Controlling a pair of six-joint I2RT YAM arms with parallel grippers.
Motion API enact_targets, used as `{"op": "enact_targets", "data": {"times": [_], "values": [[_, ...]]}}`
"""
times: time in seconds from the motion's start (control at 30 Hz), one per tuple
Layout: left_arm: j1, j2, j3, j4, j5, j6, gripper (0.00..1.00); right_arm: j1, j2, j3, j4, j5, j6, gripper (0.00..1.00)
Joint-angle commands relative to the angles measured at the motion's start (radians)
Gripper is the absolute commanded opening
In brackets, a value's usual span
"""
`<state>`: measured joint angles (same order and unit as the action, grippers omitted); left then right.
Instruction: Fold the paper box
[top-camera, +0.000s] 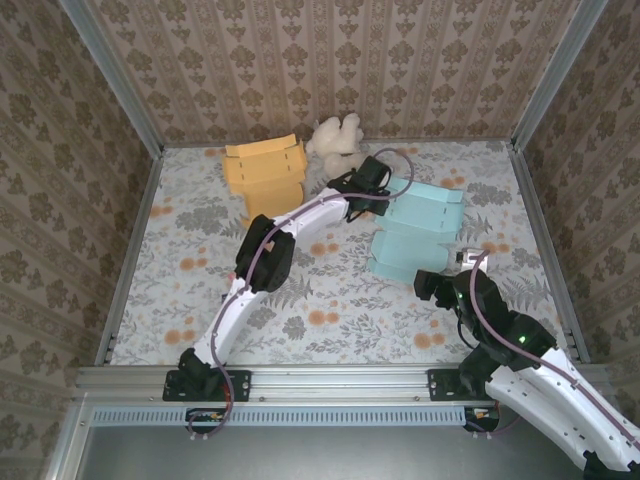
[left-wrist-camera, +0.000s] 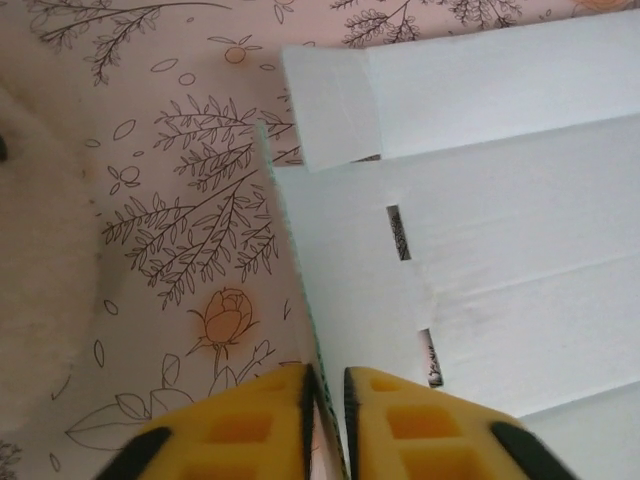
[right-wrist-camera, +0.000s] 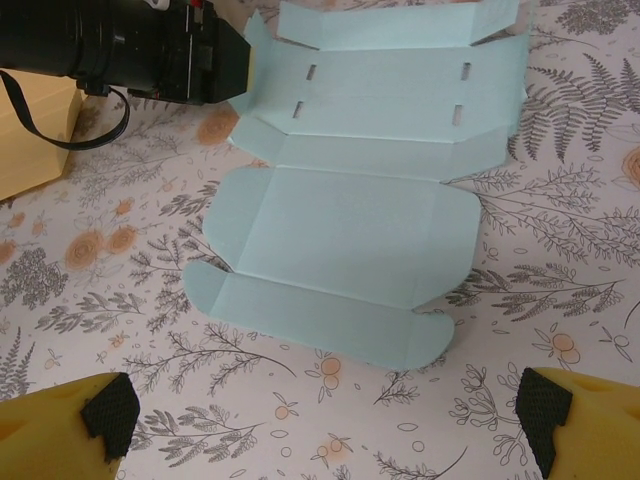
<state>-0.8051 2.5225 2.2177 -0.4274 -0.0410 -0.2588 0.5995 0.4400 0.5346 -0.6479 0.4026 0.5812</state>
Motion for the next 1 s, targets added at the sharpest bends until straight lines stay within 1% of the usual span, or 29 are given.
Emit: {"op": "enact_targets", "data": {"times": [0.0,0.03,0.13,0.2,0.27,0.37,0.47,0.57,0.63,0.7,0.77,0.83,0.9,0.97], "values": [[-0.017,-0.006,0.039,-0.027,-0.011,0.025,0.09,0.002,-0.012,-0.01,0.019,-0.017,-0.01,1.0],[-0.018,-0.014,0.039,-0.032,-0.01,0.027,0.05,0.002,-0.012,-0.01,0.019,-0.016,-0.011,1.0],[-0.023,-0.058,0.022,-0.049,0.03,0.029,0.0,0.003,-0.011,-0.015,0.023,-0.009,-0.013,1.0],[-0.023,-0.106,-0.009,-0.057,0.071,0.031,0.0,0.002,-0.007,-0.019,0.03,-0.01,-0.02,1.0],[-0.024,-0.184,-0.087,-0.036,0.089,0.026,0.0,0.002,0.001,-0.019,0.037,-0.019,-0.027,1.0],[-0.015,-0.349,-0.281,0.062,0.119,0.016,0.0,0.002,0.026,-0.019,0.049,-0.024,-0.035,1.0],[0.017,-0.532,-0.512,0.204,0.189,-0.023,0.0,0.002,0.063,-0.018,0.069,-0.047,-0.042,1.0],[0.08,-0.693,-0.738,0.355,0.298,-0.099,0.0,0.001,0.108,-0.002,0.097,-0.09,-0.052,1.0],[0.139,-0.785,-0.876,0.458,0.363,-0.158,0.0,0.0,0.143,0.021,0.105,-0.133,-0.061,0.99],[0.191,-0.861,-1.007,0.545,0.402,-0.211,0.0,0.002,0.176,0.046,0.149,-0.173,-0.066,0.96],[0.231,-0.933,-1.109,0.618,0.416,-0.24,0.0,0.002,0.204,0.07,0.184,-0.204,-0.071,0.94],[0.255,-1.006,-1.205,0.657,0.411,-0.24,0.0,0.002,0.236,0.101,0.241,-0.224,-0.076,0.89],[0.263,-1.069,-1.265,0.662,0.392,-0.217,0.0,0.003,0.28,0.141,0.308,-0.238,-0.097,0.84],[0.264,-1.137,-1.316,0.666,0.38,-0.185,0.0,0.002,0.34,0.195,0.361,-0.249,-0.157,0.8]]}}
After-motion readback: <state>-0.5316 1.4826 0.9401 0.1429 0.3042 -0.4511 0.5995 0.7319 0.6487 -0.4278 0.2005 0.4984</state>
